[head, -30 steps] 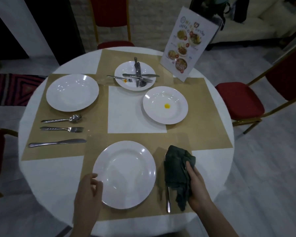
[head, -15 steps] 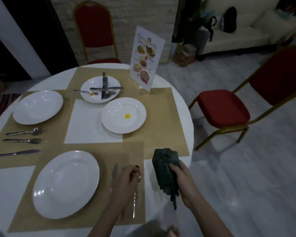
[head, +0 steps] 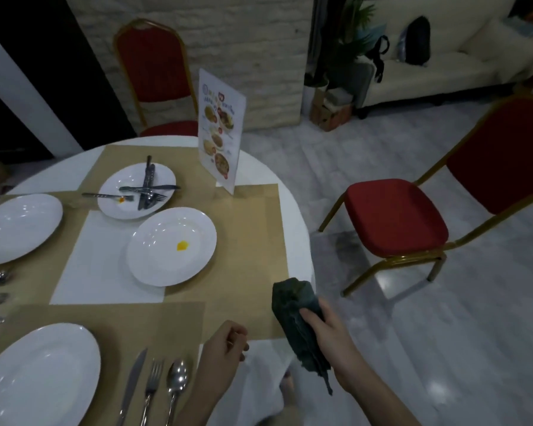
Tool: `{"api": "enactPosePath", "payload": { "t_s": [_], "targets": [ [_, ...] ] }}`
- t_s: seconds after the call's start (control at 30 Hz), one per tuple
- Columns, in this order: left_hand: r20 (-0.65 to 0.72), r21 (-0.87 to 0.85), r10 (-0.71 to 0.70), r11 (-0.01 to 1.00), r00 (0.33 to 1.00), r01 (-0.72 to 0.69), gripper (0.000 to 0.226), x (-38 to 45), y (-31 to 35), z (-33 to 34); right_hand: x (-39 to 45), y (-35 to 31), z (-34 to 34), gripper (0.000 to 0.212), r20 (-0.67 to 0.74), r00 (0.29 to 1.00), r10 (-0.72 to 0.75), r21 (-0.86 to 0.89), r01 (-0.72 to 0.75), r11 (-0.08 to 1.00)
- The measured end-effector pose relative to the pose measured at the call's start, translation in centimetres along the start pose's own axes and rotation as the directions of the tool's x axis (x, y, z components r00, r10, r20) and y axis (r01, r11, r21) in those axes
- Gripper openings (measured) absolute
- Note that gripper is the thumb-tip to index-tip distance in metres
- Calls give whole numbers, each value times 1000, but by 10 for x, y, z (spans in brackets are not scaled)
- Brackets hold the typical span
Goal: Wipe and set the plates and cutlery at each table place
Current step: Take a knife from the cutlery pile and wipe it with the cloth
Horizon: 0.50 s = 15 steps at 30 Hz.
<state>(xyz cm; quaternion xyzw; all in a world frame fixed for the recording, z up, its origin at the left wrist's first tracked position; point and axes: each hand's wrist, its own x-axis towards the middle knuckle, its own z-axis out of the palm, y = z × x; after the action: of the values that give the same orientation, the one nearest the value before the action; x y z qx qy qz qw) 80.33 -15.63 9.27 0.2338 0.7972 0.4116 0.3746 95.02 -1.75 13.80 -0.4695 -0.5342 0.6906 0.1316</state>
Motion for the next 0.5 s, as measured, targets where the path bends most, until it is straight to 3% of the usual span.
{"api": "enactPosePath", "payload": {
  "t_s": [0.27,0.5],
  "targets": [
    [-132,-62,-70,996,989,62,15,90,35,0,101,-68,-8,14,165,986,-19,-92,35,995],
    [-423,-209,-79,978,903,-12,11,133,80,-19,173,-109,11,16,319,947,19,-235,60,970]
  ]
}}
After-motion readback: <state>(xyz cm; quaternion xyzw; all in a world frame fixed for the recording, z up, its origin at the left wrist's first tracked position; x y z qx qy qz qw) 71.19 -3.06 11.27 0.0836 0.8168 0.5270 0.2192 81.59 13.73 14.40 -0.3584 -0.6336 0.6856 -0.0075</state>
